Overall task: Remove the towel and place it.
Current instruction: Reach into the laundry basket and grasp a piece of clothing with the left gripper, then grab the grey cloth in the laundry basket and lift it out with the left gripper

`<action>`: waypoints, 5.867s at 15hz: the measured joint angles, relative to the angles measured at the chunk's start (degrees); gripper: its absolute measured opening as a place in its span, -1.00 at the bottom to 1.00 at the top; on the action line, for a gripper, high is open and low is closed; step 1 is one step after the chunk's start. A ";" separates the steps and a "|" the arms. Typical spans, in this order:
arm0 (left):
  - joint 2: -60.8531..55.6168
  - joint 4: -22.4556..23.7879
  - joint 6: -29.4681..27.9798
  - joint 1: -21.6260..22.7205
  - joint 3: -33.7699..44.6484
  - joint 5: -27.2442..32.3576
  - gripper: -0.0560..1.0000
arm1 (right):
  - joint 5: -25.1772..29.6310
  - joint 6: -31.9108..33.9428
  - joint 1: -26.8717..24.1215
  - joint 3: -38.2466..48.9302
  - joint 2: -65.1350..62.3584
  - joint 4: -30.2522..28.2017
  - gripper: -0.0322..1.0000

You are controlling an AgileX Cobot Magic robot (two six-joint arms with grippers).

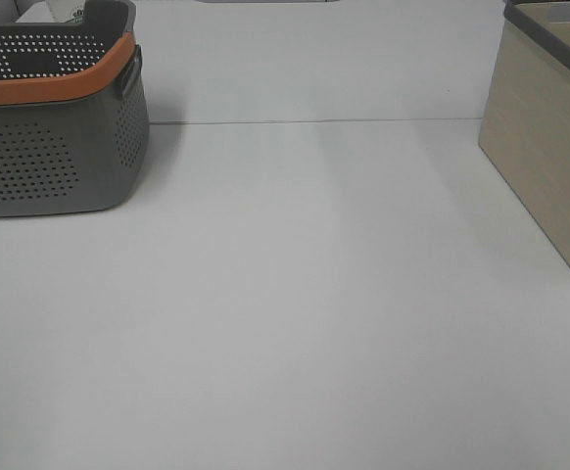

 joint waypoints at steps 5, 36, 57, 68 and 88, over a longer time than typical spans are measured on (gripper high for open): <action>0.00 0.00 -0.06 0.00 0.00 0.00 0.56 | 0.00 0.00 0.00 0.00 0.00 0.00 0.54; 41.71 1.66 -1.60 0.00 -28.02 -3.67 0.55 | 0.00 0.00 0.00 0.00 0.00 0.00 0.54; 110.87 1.49 27.16 0.00 -80.16 -10.77 0.55 | 0.00 0.23 0.00 0.00 0.00 0.00 0.54; 122.90 -5.84 30.14 0.00 -82.33 -15.87 0.50 | 0.00 2.23 0.00 0.00 0.00 -1.66 0.54; 125.94 7.91 -34.26 -4.41 -84.11 -9.34 0.32 | 0.00 2.41 0.00 0.00 0.00 -1.78 0.54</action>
